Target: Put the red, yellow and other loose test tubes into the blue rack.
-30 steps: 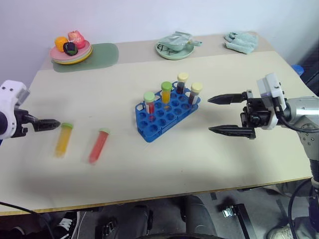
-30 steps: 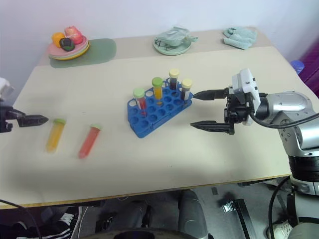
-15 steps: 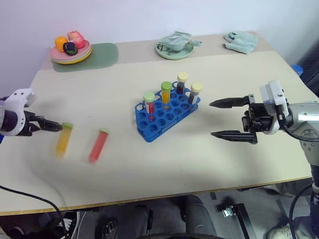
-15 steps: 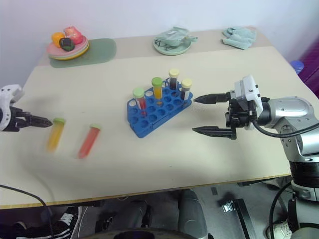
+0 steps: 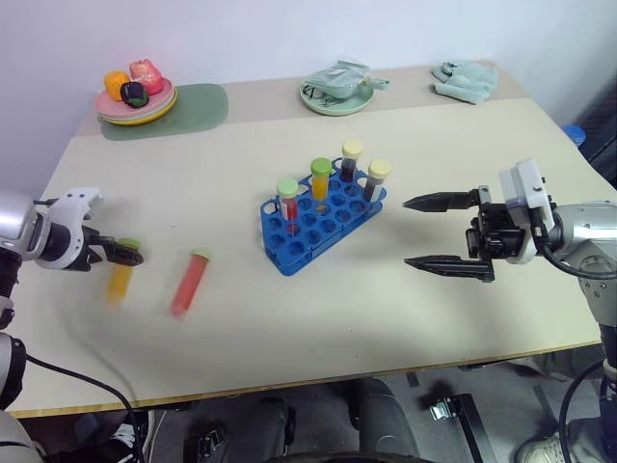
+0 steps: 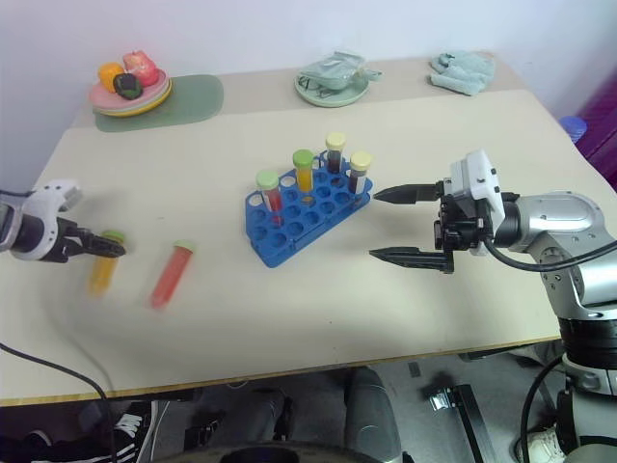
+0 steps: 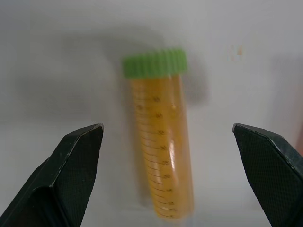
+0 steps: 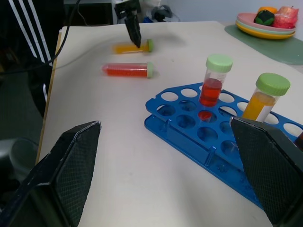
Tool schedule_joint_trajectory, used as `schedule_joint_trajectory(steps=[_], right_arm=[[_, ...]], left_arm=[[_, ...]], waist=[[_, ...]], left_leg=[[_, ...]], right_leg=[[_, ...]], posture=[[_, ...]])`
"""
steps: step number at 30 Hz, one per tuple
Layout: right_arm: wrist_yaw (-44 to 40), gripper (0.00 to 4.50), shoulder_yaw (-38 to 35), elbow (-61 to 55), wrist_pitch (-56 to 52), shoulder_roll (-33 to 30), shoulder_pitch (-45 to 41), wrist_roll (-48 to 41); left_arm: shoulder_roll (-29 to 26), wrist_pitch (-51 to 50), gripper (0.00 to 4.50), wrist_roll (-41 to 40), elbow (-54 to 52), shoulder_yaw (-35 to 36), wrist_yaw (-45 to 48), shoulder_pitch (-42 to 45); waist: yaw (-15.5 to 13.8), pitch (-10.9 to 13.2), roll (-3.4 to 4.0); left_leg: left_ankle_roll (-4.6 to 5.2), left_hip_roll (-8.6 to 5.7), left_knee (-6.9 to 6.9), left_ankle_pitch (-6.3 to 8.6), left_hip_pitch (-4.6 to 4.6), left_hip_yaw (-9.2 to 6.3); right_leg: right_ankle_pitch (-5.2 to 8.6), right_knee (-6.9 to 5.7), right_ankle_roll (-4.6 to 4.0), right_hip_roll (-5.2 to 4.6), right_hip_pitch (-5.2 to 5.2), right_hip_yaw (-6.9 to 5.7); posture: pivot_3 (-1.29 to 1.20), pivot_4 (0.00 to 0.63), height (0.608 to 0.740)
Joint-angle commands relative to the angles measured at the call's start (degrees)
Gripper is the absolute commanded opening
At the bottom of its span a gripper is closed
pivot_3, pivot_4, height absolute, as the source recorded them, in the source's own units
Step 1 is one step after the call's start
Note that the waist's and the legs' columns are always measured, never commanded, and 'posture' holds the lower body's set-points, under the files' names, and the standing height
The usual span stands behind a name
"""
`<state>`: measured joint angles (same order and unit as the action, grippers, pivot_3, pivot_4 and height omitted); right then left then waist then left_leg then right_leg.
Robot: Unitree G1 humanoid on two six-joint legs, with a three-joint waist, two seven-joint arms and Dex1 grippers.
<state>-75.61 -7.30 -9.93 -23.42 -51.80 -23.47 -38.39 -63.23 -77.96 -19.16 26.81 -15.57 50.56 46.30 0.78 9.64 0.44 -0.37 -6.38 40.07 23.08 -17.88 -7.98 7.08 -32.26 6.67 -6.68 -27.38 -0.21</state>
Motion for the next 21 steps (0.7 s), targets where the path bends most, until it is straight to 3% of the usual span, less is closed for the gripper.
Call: schedule_joint_trajectory(steps=[1, 8, 11, 17, 21], right_arm=[[0.2, 4.48, -1.8, -1.2, 0.5, -0.5, -0.5, -0.1], [1.0, 4.48, -1.6, -1.3, 0.8, -0.2, -0.3, 0.4], [1.0, 4.5, -1.5, -1.1, 0.9, -0.3, -0.6, 0.6], [1.0, 4.5, -1.4, -0.7, 0.9, -0.2, -1.1, 1.2], [1.0, 4.5, -1.3, -0.6, 1.2, -0.1, -0.9, 1.7]], left_arm=[[-0.6, -1.2, 4.5, 0.5, -1.8, 3.5, -1.4, -0.8], [1.5, -2.5, 4.5, 0.5, -2.8, 7.3, -5.3, -3.6], [2.6, -3.6, 3.69, 0.3, -2.9, 9.5, -6.9, -4.1], [4.1, -4.1, 0.8, 0.6, -3.0, 11.9, -9.7, -4.6], [4.1, -3.9, 0.7, 0.5, -4.0, 13.7, -10.9, -4.8]], waist=[[0.0, 0.0, 0.0], [-0.1, 0.0, 0.0], [-0.1, 0.0, -0.02], [-0.1, 0.0, -0.02], [-0.1, 0.0, -0.03]], left_leg=[[0.0, 0.0, 0.0, 0.0, 0.0, 0.0], [0.0, 0.0, 0.02, 0.0, 0.0, -0.01], [0.0, 0.0, 0.02, 0.0, 0.0, -0.01], [0.0, 0.0, 0.02, 0.0, 0.01, -0.01], [-0.01, 0.02, 0.04, 0.0, 0.02, -0.01]], right_leg=[[0.0, 0.0, 0.0, 0.0, 0.0, 0.0], [0.0, 0.0, 0.01, -0.03, 0.01, 0.0], [-0.01, -0.01, 0.01, -0.03, 0.01, 0.0], [-0.01, -0.01, 0.02, -0.04, 0.01, 0.0], [-0.02, -0.03, 0.02, -0.06, 0.02, 0.0]], posture=[[0.0, 0.15, 0.74], [0.0, 0.15, 0.74], [0.0, 0.15, 0.74], [0.0, 0.15, 0.74], [0.0, 0.15, 0.74]])
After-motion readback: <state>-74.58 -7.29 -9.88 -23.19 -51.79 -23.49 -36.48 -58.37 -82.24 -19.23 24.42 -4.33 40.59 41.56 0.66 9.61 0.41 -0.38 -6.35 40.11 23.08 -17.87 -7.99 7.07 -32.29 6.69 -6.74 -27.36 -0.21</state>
